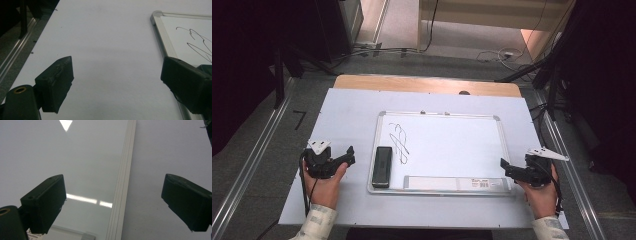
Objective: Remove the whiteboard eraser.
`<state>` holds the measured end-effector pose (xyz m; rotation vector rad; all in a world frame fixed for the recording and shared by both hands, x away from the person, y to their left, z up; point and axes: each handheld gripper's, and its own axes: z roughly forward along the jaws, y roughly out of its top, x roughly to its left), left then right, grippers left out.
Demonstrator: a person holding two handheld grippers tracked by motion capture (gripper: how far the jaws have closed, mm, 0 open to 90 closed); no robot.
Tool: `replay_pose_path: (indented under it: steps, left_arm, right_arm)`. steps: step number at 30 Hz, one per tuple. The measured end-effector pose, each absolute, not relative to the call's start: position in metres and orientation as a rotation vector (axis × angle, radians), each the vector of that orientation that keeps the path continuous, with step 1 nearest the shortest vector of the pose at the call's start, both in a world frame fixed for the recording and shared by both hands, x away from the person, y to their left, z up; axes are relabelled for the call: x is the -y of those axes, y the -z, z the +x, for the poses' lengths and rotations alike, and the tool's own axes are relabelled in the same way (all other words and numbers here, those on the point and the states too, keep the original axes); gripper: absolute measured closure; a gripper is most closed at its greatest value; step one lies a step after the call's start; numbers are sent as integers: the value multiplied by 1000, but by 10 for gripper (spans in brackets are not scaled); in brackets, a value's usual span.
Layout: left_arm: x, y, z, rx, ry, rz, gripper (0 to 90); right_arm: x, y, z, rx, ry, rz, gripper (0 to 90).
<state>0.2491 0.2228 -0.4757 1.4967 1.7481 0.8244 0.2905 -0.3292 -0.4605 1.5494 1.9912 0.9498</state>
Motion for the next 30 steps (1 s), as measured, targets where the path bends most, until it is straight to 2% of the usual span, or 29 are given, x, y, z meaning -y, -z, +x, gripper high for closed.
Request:
replay_pose_path:
  steps: [16, 30]
  left_arm:
    - [-193, 474, 249, -1697, -796, 1552, 115]
    - [-182, 476, 251, -1680, -760, 1574, 116]
  right_arm:
    - [328, 461, 290, -1994, -937, 1559, 45]
    - [328, 461, 291, -1997, -931, 1561, 45]
